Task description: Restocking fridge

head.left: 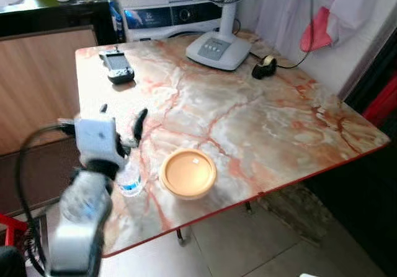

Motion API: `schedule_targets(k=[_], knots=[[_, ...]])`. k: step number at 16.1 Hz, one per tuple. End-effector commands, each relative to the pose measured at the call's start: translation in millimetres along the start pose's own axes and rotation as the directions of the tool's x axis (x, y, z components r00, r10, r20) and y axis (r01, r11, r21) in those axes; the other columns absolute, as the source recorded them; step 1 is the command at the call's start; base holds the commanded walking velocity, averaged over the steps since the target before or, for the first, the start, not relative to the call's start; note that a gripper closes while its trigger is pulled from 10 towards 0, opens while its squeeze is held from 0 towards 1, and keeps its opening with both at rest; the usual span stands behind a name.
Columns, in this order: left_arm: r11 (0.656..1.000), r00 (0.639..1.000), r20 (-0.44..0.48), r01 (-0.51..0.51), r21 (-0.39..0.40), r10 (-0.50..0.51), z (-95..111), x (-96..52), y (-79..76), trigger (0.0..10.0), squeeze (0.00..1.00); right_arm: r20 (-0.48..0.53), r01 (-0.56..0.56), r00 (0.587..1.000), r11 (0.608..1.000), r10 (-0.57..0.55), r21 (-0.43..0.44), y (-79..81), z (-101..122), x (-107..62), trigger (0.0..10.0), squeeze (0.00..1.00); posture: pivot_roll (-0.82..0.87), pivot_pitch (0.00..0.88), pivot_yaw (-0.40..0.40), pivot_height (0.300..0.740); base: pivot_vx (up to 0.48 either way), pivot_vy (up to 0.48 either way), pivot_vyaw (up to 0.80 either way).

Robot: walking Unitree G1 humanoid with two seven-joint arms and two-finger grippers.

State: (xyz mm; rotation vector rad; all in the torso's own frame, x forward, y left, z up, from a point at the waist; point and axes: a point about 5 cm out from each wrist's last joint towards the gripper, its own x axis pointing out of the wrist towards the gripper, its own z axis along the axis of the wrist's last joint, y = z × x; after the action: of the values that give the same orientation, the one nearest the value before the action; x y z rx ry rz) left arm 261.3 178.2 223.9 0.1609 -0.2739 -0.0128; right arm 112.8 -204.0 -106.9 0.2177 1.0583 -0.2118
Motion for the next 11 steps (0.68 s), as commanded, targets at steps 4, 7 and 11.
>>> schedule_targets(k=[4,7,11], knots=[[0.99,0.951,-0.275,0.131,-0.05,-0.14,13.7,9.3,7.1,10.0,0.0,-0.029,0.007,1.0,1.0,-0.007,-0.018,-1.7,-3.0,-0.3,10.0,0.0,0.24,0.065,-0.08,0.74,0.0,0.0,0.0],[0.979,0.908,-0.367,0.178,-0.102,-0.204,20.7,9.9,3.8,10.0,0.0,-0.04,0.0,0.999,0.999,-0.002,-0.034,-0.6,-3.5,-0.1,10.0,0.0,0.25,0.065,-0.073,0.74,0.0,0.0,0.0],[0.984,0.858,-0.482,0.15,-0.092,-0.176,17.3,7.1,13.3,10.0,0.0,-0.041,-0.001,0.999,1.0,0.0,-0.028,0.9,-4.1,0.0,10.0,0.0,0.24,0.07,-0.058,0.74,0.0,0.0,0.0]])
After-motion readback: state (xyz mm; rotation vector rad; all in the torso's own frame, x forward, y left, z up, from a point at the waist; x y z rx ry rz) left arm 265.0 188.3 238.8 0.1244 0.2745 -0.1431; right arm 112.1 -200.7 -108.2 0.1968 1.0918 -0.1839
